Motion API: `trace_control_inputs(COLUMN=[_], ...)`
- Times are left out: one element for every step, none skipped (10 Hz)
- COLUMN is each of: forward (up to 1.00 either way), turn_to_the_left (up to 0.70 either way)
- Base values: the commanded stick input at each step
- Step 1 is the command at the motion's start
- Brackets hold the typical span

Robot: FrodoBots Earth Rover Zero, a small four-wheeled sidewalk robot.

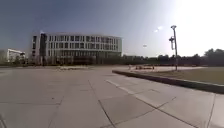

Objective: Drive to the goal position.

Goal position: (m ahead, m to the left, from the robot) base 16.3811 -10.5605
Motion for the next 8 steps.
trace_control_inputs(forward=[0.06,0.06,0.06,0.05,0.06,0.05,0.06,0.06], turn_to_the_left=[0.00,0.00,0.00,0.00,0.00,0.00,0.00,0.00])
